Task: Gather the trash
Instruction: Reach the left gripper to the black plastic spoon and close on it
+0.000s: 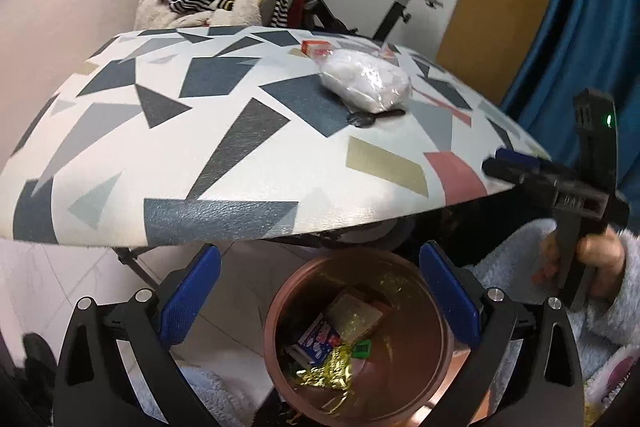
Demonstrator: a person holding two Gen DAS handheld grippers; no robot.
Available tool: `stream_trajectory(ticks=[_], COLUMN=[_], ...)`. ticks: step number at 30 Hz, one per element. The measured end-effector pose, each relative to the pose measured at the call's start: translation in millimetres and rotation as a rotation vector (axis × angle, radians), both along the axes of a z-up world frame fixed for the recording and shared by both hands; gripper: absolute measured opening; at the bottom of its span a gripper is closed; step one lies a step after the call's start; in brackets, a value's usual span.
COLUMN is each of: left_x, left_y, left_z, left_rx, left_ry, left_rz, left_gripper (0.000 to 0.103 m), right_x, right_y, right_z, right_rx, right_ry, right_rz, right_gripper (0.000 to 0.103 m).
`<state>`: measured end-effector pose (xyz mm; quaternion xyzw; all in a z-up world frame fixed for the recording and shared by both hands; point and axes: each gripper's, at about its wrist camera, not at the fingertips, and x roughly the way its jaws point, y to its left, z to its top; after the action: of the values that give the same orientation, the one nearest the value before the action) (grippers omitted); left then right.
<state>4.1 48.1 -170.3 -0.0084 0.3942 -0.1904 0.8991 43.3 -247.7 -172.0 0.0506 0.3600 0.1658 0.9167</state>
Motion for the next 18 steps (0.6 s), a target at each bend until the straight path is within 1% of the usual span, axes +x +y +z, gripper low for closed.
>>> stream_trajectory(ticks=[3, 8, 9, 10, 12, 13, 14, 15, 17, 18], left_x=[6.2, 36.8, 47.2, 53.7, 74.7, 84.9, 92.7, 104.7, 120.7, 128.7], left_y=[-9.1, -30.9, -39.5, -46.1, -66.5, -76.0, -82.3, -91.9, -101.6, -105.6], left_z=[4.2, 15.5, 16.3, 16.2, 11.3, 6.8, 3.6, 0.0, -3.2, -4.2], left_rx=[0.014, -0.029, -0.036, -0.034, -0.022, -0.018, -0.008, 0.014, 0.039, 0.044], left_ry=[0.007, 0.016, 0.025, 0.032, 0.066, 0.089, 0.099, 0.107, 0.105, 0.106], left_rz=[-0.031, -0.072, -0.098, -0.117, -0.178, -0.204, -0.218, -0.238, -0.254, -0.260], left_gripper=[0.097, 0.096, 0.090, 0.080, 0.072, 0.067, 0.063, 0.058, 0.056, 0.053], right_x=[4.6, 15.4, 20.7, 23.3, 30.8, 35.2, 38.7, 39.4, 42.1, 43.8], right_y=[-6.6, -17.8, -20.4, -21.1, -23.8, -25.7, -29.1, -29.3, -34.6, -40.4], right_z=[3.0, 10.0, 12.1, 12.8, 14.5, 16.3, 18.7, 19.0, 18.5, 17.7], right_rx=[0.032, 0.071, 0.072, 0.069, 0.071, 0.056, 0.023, 0.017, 0.019, 0.030], right_ry=[0.006, 0.025, 0.039, 0.050, 0.086, 0.098, 0.101, 0.104, 0.118, 0.125], right_rz=[-0.005, -0.028, -0.020, -0.016, 0.004, 0.002, -0.022, -0.027, -0.042, -0.050], right_gripper=[0.097, 0.097, 0.097, 0.097, 0.097, 0.097, 0.097, 0.097, 0.097, 0.097])
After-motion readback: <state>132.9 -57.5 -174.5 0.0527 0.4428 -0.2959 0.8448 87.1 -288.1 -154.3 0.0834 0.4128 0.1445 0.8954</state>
